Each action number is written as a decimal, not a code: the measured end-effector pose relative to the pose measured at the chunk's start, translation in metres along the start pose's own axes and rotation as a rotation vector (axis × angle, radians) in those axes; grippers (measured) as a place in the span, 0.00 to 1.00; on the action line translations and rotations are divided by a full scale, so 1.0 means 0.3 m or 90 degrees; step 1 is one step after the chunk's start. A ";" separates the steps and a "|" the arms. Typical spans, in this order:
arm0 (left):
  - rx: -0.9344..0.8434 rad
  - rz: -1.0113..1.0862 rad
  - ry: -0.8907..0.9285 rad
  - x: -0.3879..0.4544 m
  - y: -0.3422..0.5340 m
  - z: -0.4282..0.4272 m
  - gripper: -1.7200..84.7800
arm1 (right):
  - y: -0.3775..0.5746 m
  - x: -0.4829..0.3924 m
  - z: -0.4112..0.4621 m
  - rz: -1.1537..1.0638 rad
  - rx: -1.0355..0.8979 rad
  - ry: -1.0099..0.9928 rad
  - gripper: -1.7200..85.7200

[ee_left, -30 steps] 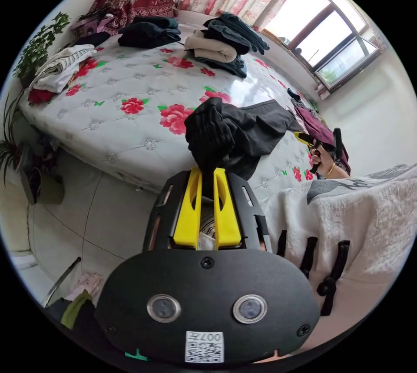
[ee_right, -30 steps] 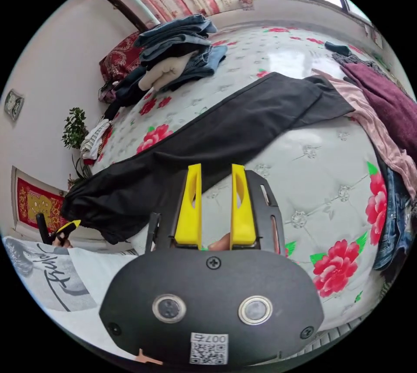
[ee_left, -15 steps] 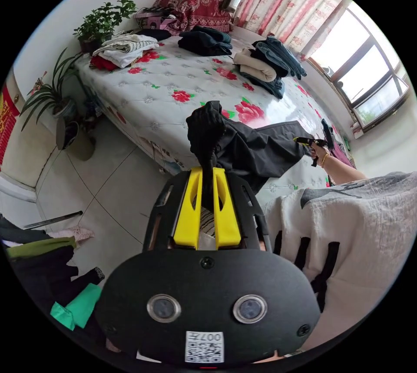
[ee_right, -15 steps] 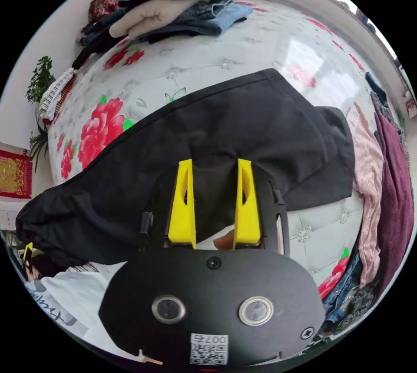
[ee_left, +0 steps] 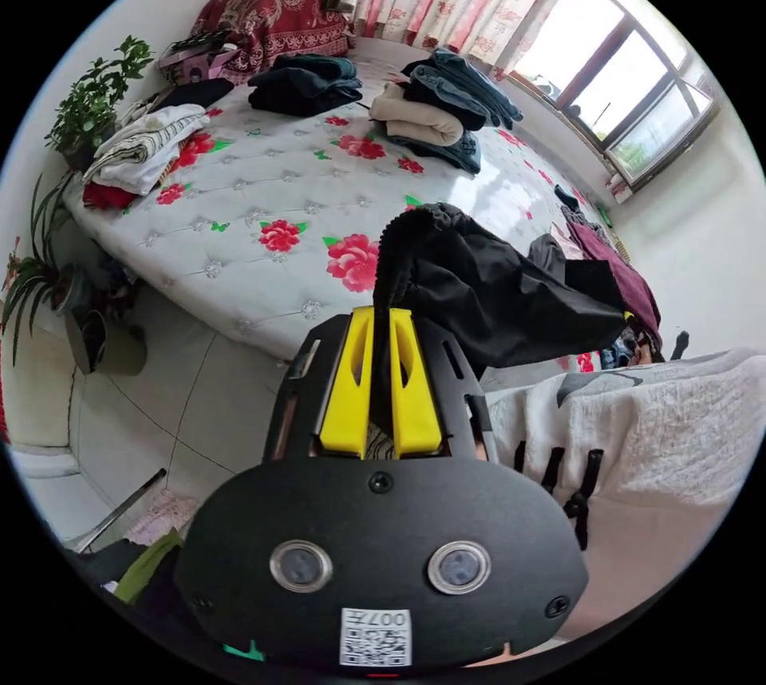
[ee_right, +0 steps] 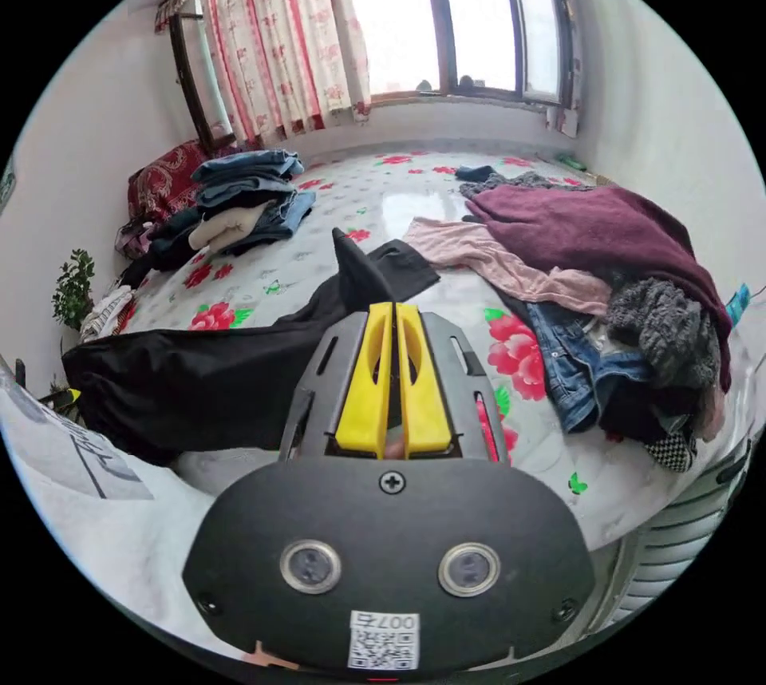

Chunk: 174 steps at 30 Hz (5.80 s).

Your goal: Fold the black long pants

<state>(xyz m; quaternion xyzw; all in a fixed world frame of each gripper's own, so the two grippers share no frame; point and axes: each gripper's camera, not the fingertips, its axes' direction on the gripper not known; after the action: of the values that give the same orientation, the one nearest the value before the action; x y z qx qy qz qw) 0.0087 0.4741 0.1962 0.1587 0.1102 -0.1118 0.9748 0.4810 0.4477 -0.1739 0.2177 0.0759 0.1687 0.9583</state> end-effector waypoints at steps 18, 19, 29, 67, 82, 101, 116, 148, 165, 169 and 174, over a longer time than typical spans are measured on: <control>0.080 -0.290 -0.022 -0.313 -0.527 0.293 0.10 | -0.784 -0.578 0.575 -0.109 -0.078 -0.173 0.08; 0.064 -0.294 -0.031 -0.305 -0.510 0.328 0.10 | -0.730 -0.608 0.663 -0.110 -0.129 -0.157 0.09; -0.020 -0.132 -0.144 -0.066 -0.405 0.534 0.11 | -0.298 -0.547 0.944 -0.246 -0.374 -0.076 0.13; -0.162 0.130 -0.447 0.323 -0.549 0.781 0.05 | -0.385 -0.502 0.390 -0.182 -0.227 -0.168 0.11; -0.193 0.017 -0.493 0.297 -0.651 0.806 0.04 | -0.006 -0.674 0.801 -0.339 -0.433 -0.109 0.07; -0.004 -0.020 -0.592 0.518 -0.471 0.591 0.01 | -0.426 -0.045 0.691 0.004 -0.287 -0.059 0.06; -0.194 0.255 -0.445 0.570 -0.350 0.727 0.01 | 0.113 -0.309 0.828 -0.322 -0.457 -0.049 0.03; -0.234 0.219 -0.234 -0.176 -1.343 0.798 0.02 | -1.175 -0.665 1.933 -0.082 -0.327 -0.206 0.12; -0.043 0.172 -0.171 -0.097 -1.175 0.402 0.01 | -0.963 -0.162 1.211 0.135 -0.112 -0.464 0.02; 0.050 0.187 -0.122 -0.013 -0.990 0.167 0.01 | -0.770 -0.037 0.808 0.128 -0.049 -0.478 0.02; 0.072 0.188 -0.082 0.060 -0.720 0.037 0.01 | -0.376 0.045 0.412 0.126 -0.074 -0.395 0.02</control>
<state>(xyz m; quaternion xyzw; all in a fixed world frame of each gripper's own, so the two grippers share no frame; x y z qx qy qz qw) -0.0268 0.2675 0.1406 0.2202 0.0167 0.0166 0.9752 0.5535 0.3085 -0.1143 0.2096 -0.2507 0.1906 0.9257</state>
